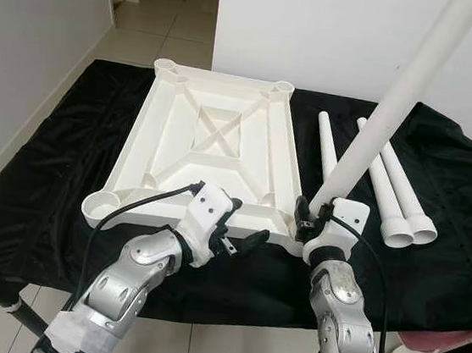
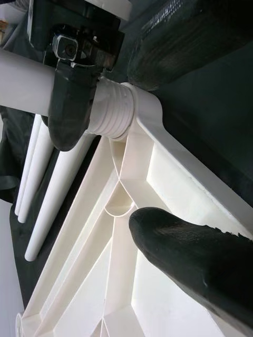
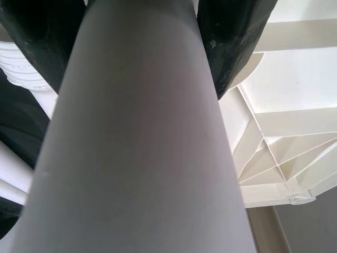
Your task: Building children table
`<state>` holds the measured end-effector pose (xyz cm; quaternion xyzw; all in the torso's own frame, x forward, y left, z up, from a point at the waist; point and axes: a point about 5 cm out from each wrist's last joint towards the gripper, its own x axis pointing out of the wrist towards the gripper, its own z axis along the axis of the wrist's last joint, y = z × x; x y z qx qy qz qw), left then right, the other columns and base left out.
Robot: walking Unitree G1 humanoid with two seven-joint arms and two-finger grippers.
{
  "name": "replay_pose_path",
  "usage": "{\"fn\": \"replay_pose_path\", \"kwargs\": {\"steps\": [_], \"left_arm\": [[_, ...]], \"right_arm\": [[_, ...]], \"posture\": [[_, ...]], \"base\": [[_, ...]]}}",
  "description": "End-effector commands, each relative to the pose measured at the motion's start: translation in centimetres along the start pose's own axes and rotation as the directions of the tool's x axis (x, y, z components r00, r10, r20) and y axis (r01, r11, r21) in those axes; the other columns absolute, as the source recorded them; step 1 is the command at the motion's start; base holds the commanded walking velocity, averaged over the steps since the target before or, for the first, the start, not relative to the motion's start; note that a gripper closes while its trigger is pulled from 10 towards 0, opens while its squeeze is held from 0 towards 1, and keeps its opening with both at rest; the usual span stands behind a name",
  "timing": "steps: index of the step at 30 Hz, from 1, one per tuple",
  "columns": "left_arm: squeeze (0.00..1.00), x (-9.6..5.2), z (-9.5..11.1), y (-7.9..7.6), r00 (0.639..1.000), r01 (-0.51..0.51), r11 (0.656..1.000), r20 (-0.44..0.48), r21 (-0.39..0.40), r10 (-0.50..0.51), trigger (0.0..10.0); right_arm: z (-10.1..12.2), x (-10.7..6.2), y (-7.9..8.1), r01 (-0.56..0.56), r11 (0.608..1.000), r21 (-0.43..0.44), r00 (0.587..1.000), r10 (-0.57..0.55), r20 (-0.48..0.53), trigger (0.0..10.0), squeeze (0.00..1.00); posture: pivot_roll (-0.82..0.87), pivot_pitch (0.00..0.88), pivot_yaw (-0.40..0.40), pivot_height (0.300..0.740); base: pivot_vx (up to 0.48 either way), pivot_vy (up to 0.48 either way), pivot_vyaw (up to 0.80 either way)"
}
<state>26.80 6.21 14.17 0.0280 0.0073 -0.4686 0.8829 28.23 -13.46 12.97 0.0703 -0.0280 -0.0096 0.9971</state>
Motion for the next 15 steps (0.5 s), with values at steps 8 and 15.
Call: {"fn": "replay_pose_path", "kwargs": {"steps": [8,15], "left_arm": [[0.0,0.1,0.1,0.2,0.999,-0.037,0.999,0.012,-0.007,0.037,10.0],[0.0,-0.2,-0.4,-0.2,0.999,-0.037,0.999,0.001,-0.026,0.037,10.0]], "right_arm": [[-0.5,0.0,0.6,-0.036,0.999,0.04,0.999,0.037,-0.012,10.0,1.0],[0.2,-0.7,-0.5,-0.143,0.989,0.026,0.989,0.142,0.046,10.0,1.0]], "posture": [[0.01,0.0,-0.057,0.74],[0.01,0.0,-0.052,0.74]], "base": [[0.0,0.0,0.0],[0.0,0.0,0.0]]}}
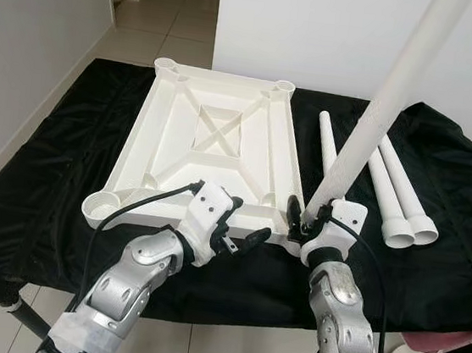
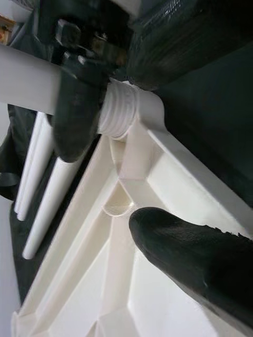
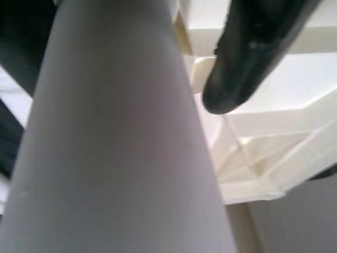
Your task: Building children table
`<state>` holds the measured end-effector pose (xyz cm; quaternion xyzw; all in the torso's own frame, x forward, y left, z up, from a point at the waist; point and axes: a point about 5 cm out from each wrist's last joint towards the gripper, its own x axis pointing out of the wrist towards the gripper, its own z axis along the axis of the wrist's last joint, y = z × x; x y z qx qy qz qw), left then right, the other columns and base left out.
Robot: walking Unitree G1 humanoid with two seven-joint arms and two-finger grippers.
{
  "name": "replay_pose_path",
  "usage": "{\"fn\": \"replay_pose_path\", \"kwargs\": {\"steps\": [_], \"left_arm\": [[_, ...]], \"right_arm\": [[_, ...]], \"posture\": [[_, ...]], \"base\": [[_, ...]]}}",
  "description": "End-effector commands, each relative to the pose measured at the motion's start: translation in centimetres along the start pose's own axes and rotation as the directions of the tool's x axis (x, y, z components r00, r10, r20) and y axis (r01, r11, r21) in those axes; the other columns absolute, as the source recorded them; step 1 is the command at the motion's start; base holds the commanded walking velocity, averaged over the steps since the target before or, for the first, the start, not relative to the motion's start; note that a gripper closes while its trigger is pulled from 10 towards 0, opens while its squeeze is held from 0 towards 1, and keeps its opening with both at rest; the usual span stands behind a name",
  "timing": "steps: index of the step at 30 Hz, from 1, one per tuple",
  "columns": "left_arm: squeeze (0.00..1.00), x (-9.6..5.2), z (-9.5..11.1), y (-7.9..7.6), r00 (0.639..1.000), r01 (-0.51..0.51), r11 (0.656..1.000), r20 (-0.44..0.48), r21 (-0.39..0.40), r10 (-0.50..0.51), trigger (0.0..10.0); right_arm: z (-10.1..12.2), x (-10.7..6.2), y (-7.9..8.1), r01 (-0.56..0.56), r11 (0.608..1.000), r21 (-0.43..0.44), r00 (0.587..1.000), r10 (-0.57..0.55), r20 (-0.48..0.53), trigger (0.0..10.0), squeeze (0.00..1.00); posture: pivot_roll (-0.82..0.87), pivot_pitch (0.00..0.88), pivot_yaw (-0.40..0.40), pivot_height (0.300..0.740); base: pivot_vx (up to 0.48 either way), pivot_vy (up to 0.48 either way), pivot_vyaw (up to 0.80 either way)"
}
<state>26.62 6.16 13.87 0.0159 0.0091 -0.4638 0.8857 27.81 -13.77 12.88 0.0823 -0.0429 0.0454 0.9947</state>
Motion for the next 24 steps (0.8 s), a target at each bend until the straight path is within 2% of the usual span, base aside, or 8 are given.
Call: {"fn": "replay_pose_path", "kwargs": {"steps": [1,10,11,13,17,22,23,24], "left_arm": [[0.0,-0.1,-0.1,0.0,1.0,-0.027,1.0,-0.006,-0.003,0.027,10.0],[0.0,-0.3,-0.3,-0.1,1.0,-0.019,1.0,-0.023,-0.014,0.019,10.0],[0.0,-0.3,-0.4,-0.1,1.0,-0.02,1.0,-0.024,-0.016,0.02,10.0],[0.0,-0.3,-0.3,-0.1,1.0,-0.021,1.0,-0.023,-0.014,0.021,10.0],[0.0,-0.3,-0.3,-0.1,1.0,-0.021,1.0,-0.022,-0.008,0.021,10.0],[0.0,0.0,-0.2,0.0,1.0,-0.02,1.0,-0.021,0.0,0.02,10.0],[0.0,0.0,-0.1,-0.1,1.0,-0.019,1.0,-0.019,0.007,0.02,10.0],[0.0,0.1,-0.1,-0.1,1.0,-0.019,1.0,-0.017,0.013,0.019,10.0]], "right_arm": [[0.3,-0.3,-0.2,-0.032,0.999,0.0,0.999,0.032,0.022,10.0,1.0],[0.5,-0.7,-2.2,-0.148,0.987,-0.067,0.989,0.149,0.019,10.0,1.0],[0.5,-0.7,-2.5,-0.187,0.98,-0.072,0.982,0.188,0.011,10.0,0.0],[0.6,-0.4,-3.1,-0.267,0.958,-0.101,0.964,0.267,-0.009,10.0,0.0],[0.6,0.1,-3.4,-0.325,0.938,-0.118,0.946,0.324,-0.026,10.0,0.0],[0.3,1.1,-3.4,-0.427,0.891,-0.155,0.904,0.42,-0.079,10.0,0.0],[0.3,1.3,-3.4,-0.445,0.881,-0.158,0.895,0.438,-0.083,6.5,0.0],[0.3,1.4,-3.4,-0.456,0.876,-0.16,0.89,0.448,-0.085,6.5,0.0]], "posture": [[0.01,0.0,-0.052,0.74],[0.0,0.0,-0.05,0.74],[0.0,0.0,-0.052,0.74],[0.0,0.0,-0.052,0.74],[0.01,0.0,-0.054,0.74],[0.01,0.0,-0.054,0.74],[0.01,0.0,-0.054,0.74],[0.01,0.0,-0.054,0.74]], "base": [[0.0,0.0,0.0],[0.0,0.0,0.0],[0.0,0.0,0.0],[0.0,0.0,0.0],[0.0,0.0,0.0],[0.0,0.0,0.0],[0.0,0.0,0.0],[0.0,0.0,0.0]]}}
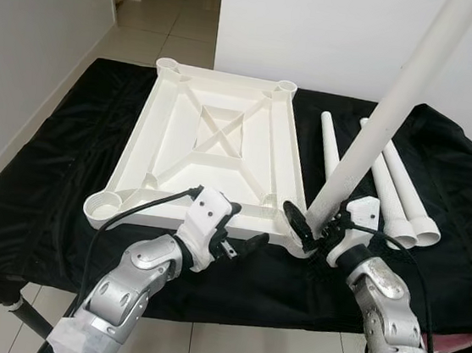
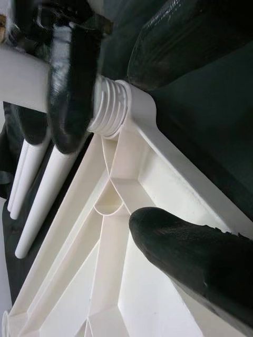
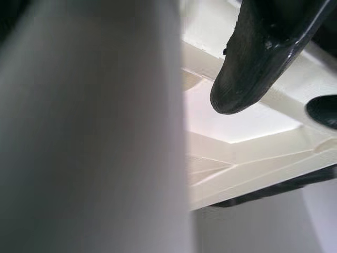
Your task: Building children table
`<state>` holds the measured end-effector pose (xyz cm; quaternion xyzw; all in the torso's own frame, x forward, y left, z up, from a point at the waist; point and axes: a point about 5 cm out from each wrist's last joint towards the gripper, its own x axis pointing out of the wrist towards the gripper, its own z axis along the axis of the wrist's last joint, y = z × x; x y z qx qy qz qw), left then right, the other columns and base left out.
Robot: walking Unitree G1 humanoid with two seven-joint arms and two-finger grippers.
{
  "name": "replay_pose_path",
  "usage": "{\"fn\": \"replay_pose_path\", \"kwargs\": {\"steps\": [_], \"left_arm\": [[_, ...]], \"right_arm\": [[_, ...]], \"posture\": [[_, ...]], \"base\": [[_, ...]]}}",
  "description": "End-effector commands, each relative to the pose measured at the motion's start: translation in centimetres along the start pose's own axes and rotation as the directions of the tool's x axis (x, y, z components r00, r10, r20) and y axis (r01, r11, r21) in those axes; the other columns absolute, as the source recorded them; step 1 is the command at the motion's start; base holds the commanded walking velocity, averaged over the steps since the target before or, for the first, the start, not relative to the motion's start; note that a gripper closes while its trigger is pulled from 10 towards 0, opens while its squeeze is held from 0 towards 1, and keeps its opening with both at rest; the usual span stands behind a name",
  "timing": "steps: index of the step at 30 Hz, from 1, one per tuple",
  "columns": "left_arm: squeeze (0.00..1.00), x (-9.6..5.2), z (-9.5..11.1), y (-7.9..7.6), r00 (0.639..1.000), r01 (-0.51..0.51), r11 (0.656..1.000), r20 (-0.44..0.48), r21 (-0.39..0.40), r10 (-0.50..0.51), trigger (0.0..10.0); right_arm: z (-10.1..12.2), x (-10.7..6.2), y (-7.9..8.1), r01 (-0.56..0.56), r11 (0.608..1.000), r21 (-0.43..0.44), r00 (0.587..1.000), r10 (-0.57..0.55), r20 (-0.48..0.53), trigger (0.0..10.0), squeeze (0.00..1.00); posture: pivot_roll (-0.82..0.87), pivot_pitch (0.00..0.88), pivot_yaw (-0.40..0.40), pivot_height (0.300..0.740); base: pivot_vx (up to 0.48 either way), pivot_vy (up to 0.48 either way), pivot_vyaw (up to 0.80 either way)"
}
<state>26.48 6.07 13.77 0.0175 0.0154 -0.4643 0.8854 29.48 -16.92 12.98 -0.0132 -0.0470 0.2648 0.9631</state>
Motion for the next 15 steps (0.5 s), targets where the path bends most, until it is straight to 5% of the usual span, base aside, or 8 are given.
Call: {"fn": "replay_pose_path", "kwargs": {"steps": [1,3,4,15], "left_arm": [[0.0,0.1,0.1,0.1,1.0,-0.02,1.0,0.0,0.017,0.02,10.0],[0.0,0.2,0.1,0.1,1.0,-0.02,1.0,0.002,0.017,0.02,10.0],[0.0,0.2,0.1,0.1,1.0,-0.019,1.0,0.002,0.018,0.019,10.0],[0.0,0.1,0.1,-0.1,1.0,-0.011,0.999,0.006,0.035,0.01,10.0]], "right_arm": [[-0.2,0.2,-0.2,-0.034,0.999,-0.014,0.999,0.034,-0.012,3.2,0.0],[-0.2,0.3,-0.3,-0.044,0.999,-0.018,0.999,0.044,-0.012,3.2,0.0],[-0.3,0.4,-0.3,-0.056,0.998,-0.021,0.998,0.055,-0.018,0.0,0.0],[-1.3,-0.5,-1.2,-0.061,0.998,-0.007,0.997,0.06,-0.055,0.0,0.0]], "posture": [[0.01,0.0,-0.054,0.74],[0.01,0.0,-0.054,0.74],[0.01,0.0,-0.054,0.74],[0.02,0.0,-0.066,0.74]], "base": [[0.0,0.0,0.0],[0.0,0.0,0.0],[0.0,0.0,0.0],[0.0,0.0,0.0]]}}
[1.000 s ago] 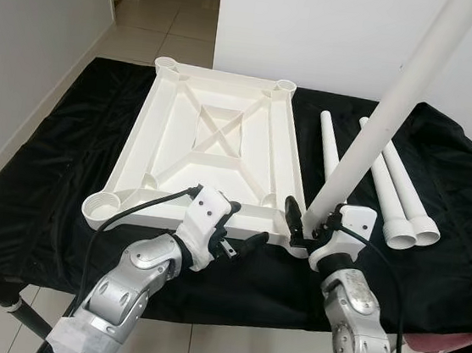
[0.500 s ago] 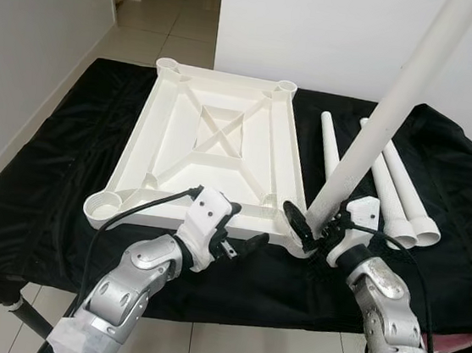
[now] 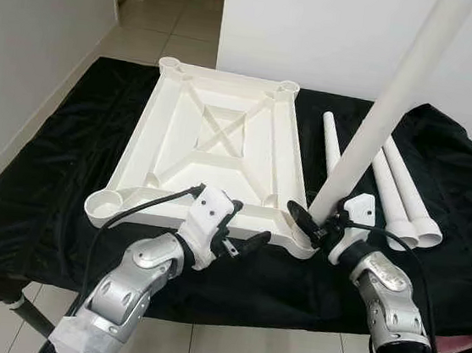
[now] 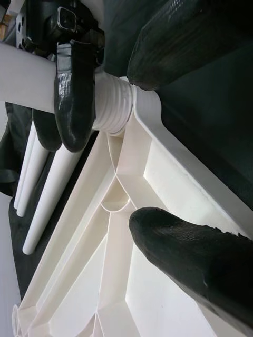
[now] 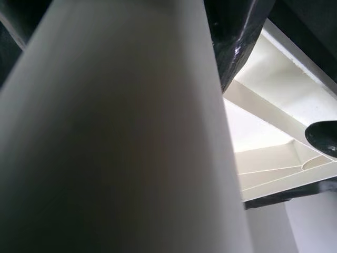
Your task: Building children table
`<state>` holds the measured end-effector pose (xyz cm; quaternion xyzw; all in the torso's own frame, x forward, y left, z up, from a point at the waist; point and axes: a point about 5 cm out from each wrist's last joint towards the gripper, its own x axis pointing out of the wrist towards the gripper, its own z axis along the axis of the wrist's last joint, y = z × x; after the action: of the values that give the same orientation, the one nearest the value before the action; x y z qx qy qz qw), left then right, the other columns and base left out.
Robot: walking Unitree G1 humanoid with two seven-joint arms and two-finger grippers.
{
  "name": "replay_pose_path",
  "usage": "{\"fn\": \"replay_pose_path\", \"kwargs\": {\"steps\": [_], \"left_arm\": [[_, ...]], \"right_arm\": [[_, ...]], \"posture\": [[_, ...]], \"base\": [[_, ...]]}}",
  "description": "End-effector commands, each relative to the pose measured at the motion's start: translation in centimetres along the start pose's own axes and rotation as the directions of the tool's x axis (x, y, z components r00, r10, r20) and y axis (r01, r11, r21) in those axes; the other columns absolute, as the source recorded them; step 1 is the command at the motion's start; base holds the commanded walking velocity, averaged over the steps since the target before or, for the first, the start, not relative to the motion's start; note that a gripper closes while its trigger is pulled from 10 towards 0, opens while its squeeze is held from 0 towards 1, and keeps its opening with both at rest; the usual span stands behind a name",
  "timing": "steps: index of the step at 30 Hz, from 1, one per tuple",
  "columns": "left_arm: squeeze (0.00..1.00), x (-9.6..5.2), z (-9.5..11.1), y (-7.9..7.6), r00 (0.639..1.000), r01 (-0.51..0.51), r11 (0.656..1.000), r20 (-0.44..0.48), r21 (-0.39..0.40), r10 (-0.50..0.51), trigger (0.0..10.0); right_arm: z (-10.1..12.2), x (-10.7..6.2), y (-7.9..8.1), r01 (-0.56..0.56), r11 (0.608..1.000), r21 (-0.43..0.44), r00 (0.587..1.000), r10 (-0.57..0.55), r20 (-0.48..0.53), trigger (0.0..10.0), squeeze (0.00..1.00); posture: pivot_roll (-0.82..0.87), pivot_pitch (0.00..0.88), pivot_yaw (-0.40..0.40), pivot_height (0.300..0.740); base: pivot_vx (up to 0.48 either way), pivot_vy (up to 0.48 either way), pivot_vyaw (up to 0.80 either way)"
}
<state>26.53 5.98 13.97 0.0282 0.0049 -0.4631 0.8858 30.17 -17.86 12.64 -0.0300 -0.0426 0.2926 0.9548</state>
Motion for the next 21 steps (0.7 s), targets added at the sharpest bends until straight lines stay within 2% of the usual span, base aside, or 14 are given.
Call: {"fn": "replay_pose_path", "kwargs": {"steps": [1,2,3,8,12,13,14,15,16,18,21], "left_arm": [[0.0,0.0,-0.1,-0.1,1.0,-0.007,1.0,-0.003,0.007,0.007,10.0],[0.0,0.0,-0.2,-0.2,1.0,-0.005,1.0,-0.004,0.007,0.005,10.0],[0.0,0.0,-0.2,-0.2,1.0,-0.002,1.0,-0.005,0.004,0.002,10.0],[0.0,-0.1,-0.3,-0.4,1.0,0.01,1.0,-0.01,-0.004,-0.01,10.0],[0.0,-0.1,-0.3,-0.4,1.0,0.011,1.0,-0.011,-0.006,-0.011,10.0],[0.0,-0.2,-0.4,-0.4,1.0,0.012,1.0,-0.013,-0.008,-0.012,10.0],[0.0,-0.2,-0.4,-0.4,1.0,0.012,1.0,-0.013,-0.008,-0.012,10.0],[0.0,-0.2,-0.4,-0.5,1.0,0.014,1.0,-0.014,-0.01,-0.014,10.0],[0.0,-0.2,-0.4,-0.5,1.0,0.016,1.0,-0.016,-0.01,-0.016,10.0],[0.0,-0.2,-0.4,-0.5,1.0,0.016,1.0,-0.016,-0.01,-0.016,10.0],[0.0,-0.2,-0.5,-0.6,1.0,0.018,1.0,-0.017,-0.008,-0.018,10.0]], "right_arm": [[-0.9,-0.5,0.0,-0.001,1.0,0.02,0.999,0.002,-0.038,0.0,0.0],[-0.9,-0.7,0.0,0.011,0.999,0.032,0.999,-0.01,-0.037,0.0,0.0],[-1.0,-0.8,0.1,0.028,0.999,0.045,0.999,-0.027,-0.035,10.0,0.0],[-1.4,-0.9,0.2,0.104,0.99,0.1,0.994,-0.1,-0.042,10.0,0.0],[-1.5,-0.8,0.2,0.121,0.988,0.099,0.992,-0.117,-0.048,10.0,0.0],[-1.8,-0.8,0.2,0.164,0.985,0.063,0.984,-0.159,-0.075,10.0,0.0],[-1.8,-0.8,0.2,0.164,0.985,0.063,0.984,-0.159,-0.075,10.0,0.0],[-2.0,-0.8,0.2,0.211,0.976,0.047,0.974,-0.206,-0.092,10.0,0.0],[-2.2,-0.8,0.2,0.257,0.965,0.048,0.962,-0.251,-0.107,10.0,0.0],[-2.2,-0.8,0.2,0.257,0.965,0.048,0.962,-0.251,-0.107,10.0,0.0],[-2.1,-0.6,0.6,0.322,0.945,0.056,0.943,-0.315,-0.113,10.0,0.0]], "posture": [[0.02,0.0,-0.066,0.74],[0.01,0.0,-0.064,0.74],[0.01,0.0,-0.064,0.74],[0.01,0.0,-0.063,0.74],[0.01,0.0,-0.063,0.74],[0.01,0.0,-0.061,0.74],[0.01,0.0,-0.061,0.74],[0.01,0.0,-0.06,0.74],[0.01,0.0,-0.062,0.74],[0.01,0.0,-0.062,0.74],[0.01,0.0,-0.064,0.74]], "base": [[0.0,0.0,0.0],[0.0,0.0,0.0],[0.0,0.0,0.0],[0.0,0.0,0.0],[0.0,0.0,0.0],[0.0,0.0,0.0],[0.0,0.0,0.0],[0.0,0.0,0.0],[0.0,0.0,0.0],[0.0,0.0,0.0],[0.0,0.0,0.0]]}}
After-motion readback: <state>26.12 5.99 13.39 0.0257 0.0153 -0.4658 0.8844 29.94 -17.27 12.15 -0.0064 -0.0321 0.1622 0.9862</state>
